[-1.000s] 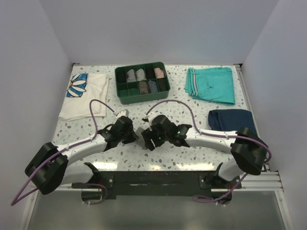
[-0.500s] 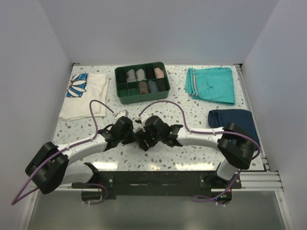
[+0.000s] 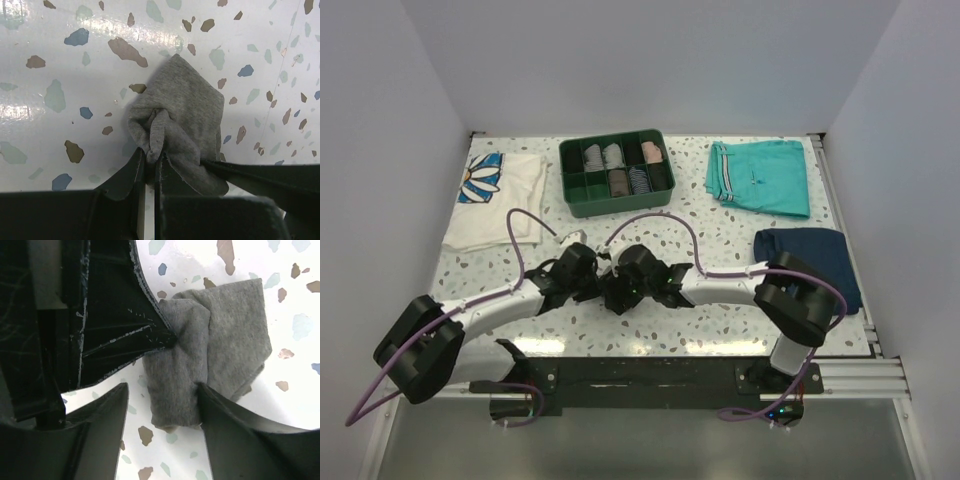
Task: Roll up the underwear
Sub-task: Roll the underwear to the center of the board.
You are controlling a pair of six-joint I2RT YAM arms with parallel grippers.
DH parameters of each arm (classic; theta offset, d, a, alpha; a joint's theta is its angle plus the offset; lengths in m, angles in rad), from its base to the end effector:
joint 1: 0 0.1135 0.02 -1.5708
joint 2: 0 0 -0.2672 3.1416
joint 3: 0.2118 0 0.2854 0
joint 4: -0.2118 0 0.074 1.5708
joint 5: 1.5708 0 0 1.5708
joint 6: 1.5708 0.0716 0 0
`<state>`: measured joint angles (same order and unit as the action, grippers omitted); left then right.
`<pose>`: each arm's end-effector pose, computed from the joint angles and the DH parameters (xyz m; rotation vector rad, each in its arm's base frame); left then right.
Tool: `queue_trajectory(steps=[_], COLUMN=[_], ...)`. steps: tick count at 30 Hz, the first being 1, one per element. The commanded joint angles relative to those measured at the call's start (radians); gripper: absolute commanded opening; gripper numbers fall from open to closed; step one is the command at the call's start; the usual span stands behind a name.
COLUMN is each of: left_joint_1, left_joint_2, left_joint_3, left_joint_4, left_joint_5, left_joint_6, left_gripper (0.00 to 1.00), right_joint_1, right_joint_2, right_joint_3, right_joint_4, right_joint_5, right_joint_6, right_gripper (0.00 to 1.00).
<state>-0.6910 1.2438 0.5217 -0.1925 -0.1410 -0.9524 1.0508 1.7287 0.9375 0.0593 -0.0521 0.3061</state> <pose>0.2157 -0.1653 0.1123 -0.3927 2.5180 -0.5126 0.2000 0.3569 0.1239 -0.9070 2.2450 0.7266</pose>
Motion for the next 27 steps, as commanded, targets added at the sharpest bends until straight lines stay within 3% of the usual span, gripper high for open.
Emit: queue_trajectory(steps=[1,4,11,13,16,17,20,27], left_joint_1=[0.001,0.001,0.004,0.008,0.028,0.036,0.059,0.105], left_joint_2=[0.011,0.009,-0.001,-0.015,-0.05,-0.064,-0.136,-0.221], left_joint_3=[0.023,0.024,0.024,0.027,0.041,0.049,0.054,0.067], left_joint_4=[-0.03,-0.036,-0.045,-0.056,-0.088,-0.096,-0.114,-0.144], left_joint_5=[-0.017,-0.02,-0.023,-0.032,-0.049,-0.051,-0.071,-0.086], left_joint_6=[-0.003,-0.002,0.001,0.003,0.018,0.021,0.047,0.084], left_gripper=[0.0,0.0,0.0,0.08,0.3,0.45,0.69,0.78], right_joint_1=[0.0,0.0,0.0,0.0,0.0,0.0,-0.023,-0.115], right_joint_2=[0.02,0.017,0.026,0.028,0.02,0.017,0.011,-0.004], right_joint_3=[-0.016,-0.037,-0.089,-0.104,-0.132,-0.146,-0.193,-0.308], right_joint_4=[0.096,0.103,0.109,0.123,0.145,0.154,0.221,0.421], right_joint_5=[-0.009,-0.006,-0.026,-0.034,-0.051,-0.055,-0.09,-0.206], right_joint_6=[0.034,0.041,0.064,0.074,0.105,0.113,0.177,0.335], right_gripper=[0.49,0.35,0.23,0.2,0.17,0.16,0.15,0.13])
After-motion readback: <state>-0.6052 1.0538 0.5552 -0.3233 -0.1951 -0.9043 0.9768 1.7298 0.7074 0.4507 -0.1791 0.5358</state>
